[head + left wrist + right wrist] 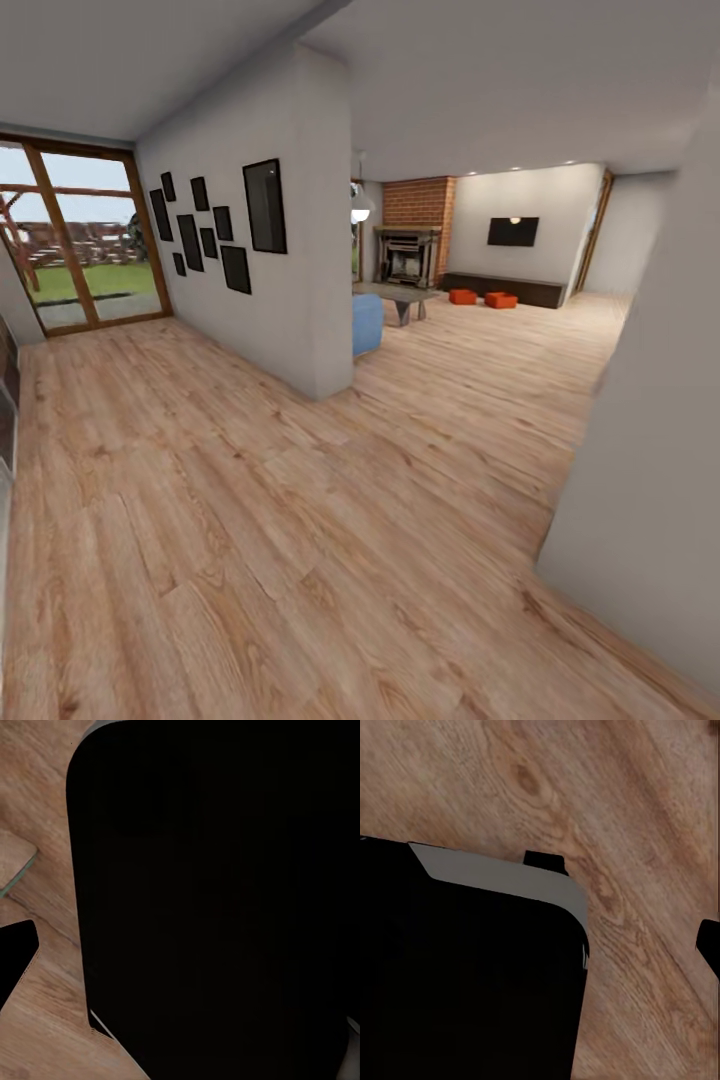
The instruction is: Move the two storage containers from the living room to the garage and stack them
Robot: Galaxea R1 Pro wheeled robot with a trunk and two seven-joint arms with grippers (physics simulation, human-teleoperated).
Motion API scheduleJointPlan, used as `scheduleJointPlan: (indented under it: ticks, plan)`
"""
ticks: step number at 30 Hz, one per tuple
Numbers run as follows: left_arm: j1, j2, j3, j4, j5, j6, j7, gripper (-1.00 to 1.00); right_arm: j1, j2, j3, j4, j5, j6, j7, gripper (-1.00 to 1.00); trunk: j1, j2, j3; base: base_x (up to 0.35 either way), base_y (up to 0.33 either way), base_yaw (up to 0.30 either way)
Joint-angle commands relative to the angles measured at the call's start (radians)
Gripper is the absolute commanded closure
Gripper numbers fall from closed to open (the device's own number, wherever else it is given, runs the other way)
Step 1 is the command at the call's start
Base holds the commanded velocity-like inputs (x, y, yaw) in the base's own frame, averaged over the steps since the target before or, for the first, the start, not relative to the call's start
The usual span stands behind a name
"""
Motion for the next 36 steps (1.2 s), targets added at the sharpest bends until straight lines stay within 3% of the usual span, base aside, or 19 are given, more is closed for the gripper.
scheduleJointPlan:
  ticks: [1, 9, 16, 36]
  plan:
    - [0.000, 0.000, 0.001, -0.001, 0.001, -0.001, 0.000, -1.00, -0.001, 0.001, 0.008, 0.003, -0.008, -0.006, -0.001, -1.00, 0.001, 0.000, -0.001, 0.323, 0.000, 0.018]
    - [0.000, 0.000, 0.001, -0.009, 0.001, -0.001, 0.000, -1.00, -0.001, 0.001, 0.008, 0.003, -0.005, -0.006, -0.001, -1.00, 0.001, 0.000, -0.001, 0.323, 0.000, 0.004]
    - [0.000, 0.001, -0.001, -0.109, -0.002, 0.012, 0.001, -1.00, -0.001, 0.001, 0.008, 0.003, -0.004, -0.006, -0.001, -1.00, 0.001, 0.000, -0.001, 0.323, 0.000, 0.000]
    - [0.000, 0.004, 0.000, -0.103, 0.002, 0.012, 0.002, -1.00, -0.001, 0.001, 0.008, 0.003, -0.007, -0.007, -0.001, -1.00, 0.001, 0.000, -0.001, 0.315, 0.000, 0.000]
